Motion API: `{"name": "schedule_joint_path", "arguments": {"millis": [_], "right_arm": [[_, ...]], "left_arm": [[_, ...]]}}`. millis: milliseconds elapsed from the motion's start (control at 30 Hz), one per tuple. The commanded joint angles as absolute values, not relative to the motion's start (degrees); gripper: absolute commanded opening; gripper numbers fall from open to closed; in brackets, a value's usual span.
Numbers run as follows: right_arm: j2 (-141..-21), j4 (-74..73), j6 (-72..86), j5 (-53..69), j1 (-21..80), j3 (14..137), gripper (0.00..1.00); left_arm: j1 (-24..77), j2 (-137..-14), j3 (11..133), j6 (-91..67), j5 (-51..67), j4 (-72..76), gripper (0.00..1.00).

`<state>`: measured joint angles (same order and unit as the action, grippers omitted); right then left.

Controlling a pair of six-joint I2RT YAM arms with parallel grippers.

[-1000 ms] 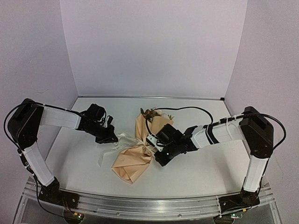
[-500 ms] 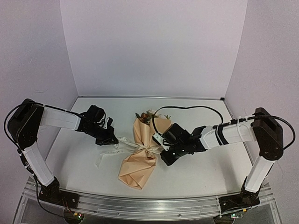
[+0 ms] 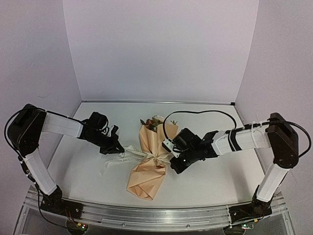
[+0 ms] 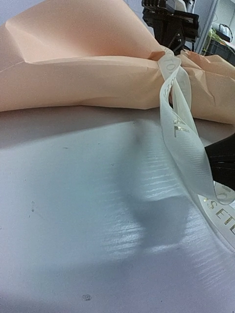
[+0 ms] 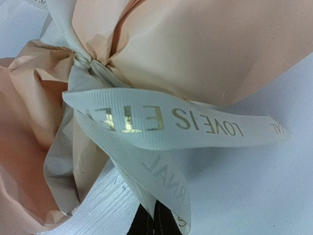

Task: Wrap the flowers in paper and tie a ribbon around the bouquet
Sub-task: Tie the half-tied ribbon around the folded bouquet.

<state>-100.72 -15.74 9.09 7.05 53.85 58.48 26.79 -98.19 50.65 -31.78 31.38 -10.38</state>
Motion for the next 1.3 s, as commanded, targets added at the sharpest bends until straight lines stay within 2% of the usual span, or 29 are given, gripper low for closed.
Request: {"name": "schedule_joint_path", "arguments": {"millis": [0,67,167,300,400,1267], "right_arm": [[-97.19,-26.23,8.74,10.24,52.77,59.07,0.13],[-96.49,-26.48,8.50,11.28,52.82,59.81,0.26],[-94.47,-26.70,8.26,12.33,52.80,59.91,0.39],[-91.54,-26.79,7.88,8.09,51.98,58.45,0.49],[-90.25,-25.24,9.22,7.79,48.86,56.60,0.52],[-102.73,-21.80,5.21,12.09,48.12,64.69,0.49]], "left_arm": [[29.37,-97.09,54.03,-26.77,26.36,-13.05,0.00],[30.11,-97.57,54.70,-26.13,26.56,-13.65,0.00],[30.83,-98.17,55.62,-25.53,26.42,-14.13,0.00],[30.94,-98.73,56.10,-25.15,26.52,-14.33,0.00],[30.94,-98.90,56.23,-25.11,26.65,-14.41,0.00],[31.01,-100.23,57.95,-24.79,28.06,-15.00,0.00]]}}
